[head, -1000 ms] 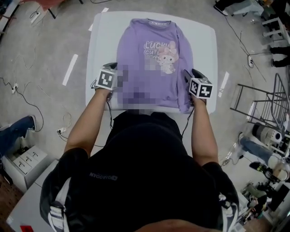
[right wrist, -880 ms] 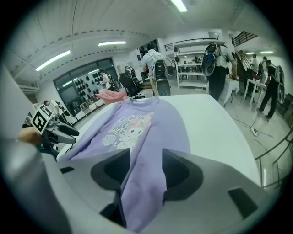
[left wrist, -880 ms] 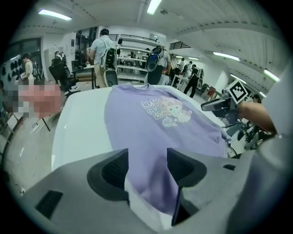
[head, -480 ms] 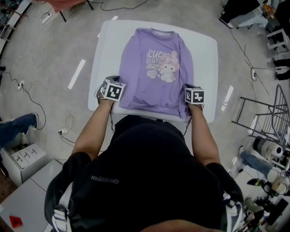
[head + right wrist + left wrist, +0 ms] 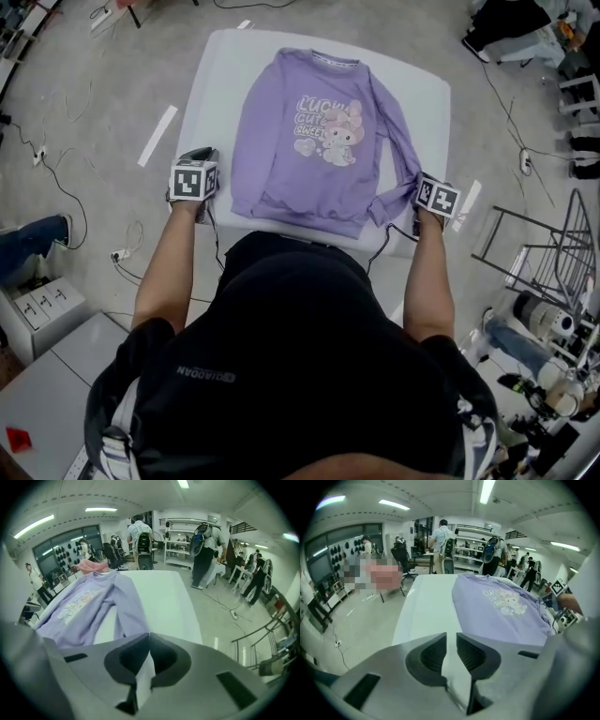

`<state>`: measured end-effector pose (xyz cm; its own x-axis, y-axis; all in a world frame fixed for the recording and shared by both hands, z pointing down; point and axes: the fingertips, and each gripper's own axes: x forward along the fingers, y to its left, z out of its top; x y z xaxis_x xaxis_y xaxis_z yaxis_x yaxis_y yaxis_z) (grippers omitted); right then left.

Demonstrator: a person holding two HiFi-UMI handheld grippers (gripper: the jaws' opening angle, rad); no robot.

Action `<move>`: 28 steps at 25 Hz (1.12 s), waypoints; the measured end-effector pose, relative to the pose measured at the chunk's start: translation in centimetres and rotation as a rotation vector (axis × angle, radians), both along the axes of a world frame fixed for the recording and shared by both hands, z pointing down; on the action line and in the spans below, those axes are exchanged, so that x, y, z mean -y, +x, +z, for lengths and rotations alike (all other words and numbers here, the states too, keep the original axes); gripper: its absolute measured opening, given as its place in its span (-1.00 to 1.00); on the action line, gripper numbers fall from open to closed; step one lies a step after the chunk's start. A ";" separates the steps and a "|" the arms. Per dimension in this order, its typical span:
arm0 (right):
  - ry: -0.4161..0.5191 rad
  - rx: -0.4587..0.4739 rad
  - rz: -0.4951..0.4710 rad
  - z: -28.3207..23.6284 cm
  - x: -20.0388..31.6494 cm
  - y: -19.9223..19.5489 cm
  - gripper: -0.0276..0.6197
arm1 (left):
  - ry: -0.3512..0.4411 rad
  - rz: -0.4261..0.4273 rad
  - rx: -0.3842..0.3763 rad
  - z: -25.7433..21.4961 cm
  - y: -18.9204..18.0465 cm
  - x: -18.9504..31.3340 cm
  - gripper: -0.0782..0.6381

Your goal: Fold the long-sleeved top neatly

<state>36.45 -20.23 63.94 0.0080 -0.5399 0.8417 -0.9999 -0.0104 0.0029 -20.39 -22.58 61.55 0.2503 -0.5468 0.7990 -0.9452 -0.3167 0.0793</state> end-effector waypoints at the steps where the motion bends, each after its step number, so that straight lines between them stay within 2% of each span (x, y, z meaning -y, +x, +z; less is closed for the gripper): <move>1: -0.009 -0.030 0.030 0.1 -0.1 1.5 -0.88 | -0.008 0.040 -0.005 0.2 1.1 -0.3 -0.54; 2: -0.019 -0.054 0.054 0.3 -0.1 2.7 -0.88 | -0.019 0.079 -0.007 0.6 2.2 -0.6 -0.39; 3: -0.031 -0.064 0.065 0.6 -0.1 3.3 -0.86 | -0.032 0.111 -0.006 1.0 3.2 -0.8 -0.33; 4: -0.037 -0.059 0.058 0.7 0.0 3.2 -0.74 | -0.047 0.132 0.000 1.5 3.9 -1.0 -0.29; 5: -0.029 -0.045 0.032 0.4 0.4 2.6 -0.44 | -0.060 0.143 0.012 1.9 4.4 -1.0 -0.27; 6: -0.001 -0.027 -0.007 -0.4 1.0 1.6 -0.36 | -0.068 0.145 0.030 2.1 4.7 -1.0 -0.27; 9: 0.140 0.030 -0.144 -3.8 5.0 -2.1 -0.46 | -0.058 0.129 0.068 1.9 4.9 -0.3 -0.27; 12: 0.211 0.036 -0.272 -5.1 10.3 -5.4 -0.46 | -0.037 0.119 0.070 1.3 4.9 0.1 -0.27; 15: 0.214 -0.004 -0.398 -4.3 15.0 -8.2 -0.45 | -0.030 0.124 0.081 0.5 4.9 -0.1 -0.27; 19: 0.130 -0.083 -0.520 -1.5 18.0 -10.0 -0.44 | -0.023 0.109 0.082 -0.1 5.0 0.2 -0.28; 20: 0.113 -0.113 -0.535 -0.8 18.5 -9.8 -0.47 | -0.022 0.097 0.080 -0.2 5.0 0.5 -0.27; 22: 0.117 -0.144 -0.517 -0.4 19.7 -8.7 -0.84 | -0.026 0.072 0.069 -0.3 5.0 1.0 -0.28; 25: 0.157 -0.109 -0.417 -1.5 21.9 -6.2 -0.87 | -0.030 0.060 0.076 -0.4 5.2 1.5 -0.28; 28: 0.155 -0.106 -0.397 -1.6 24.5 -4.4 -0.87 | -0.033 0.061 0.101 -0.3 5.3 2.0 -0.28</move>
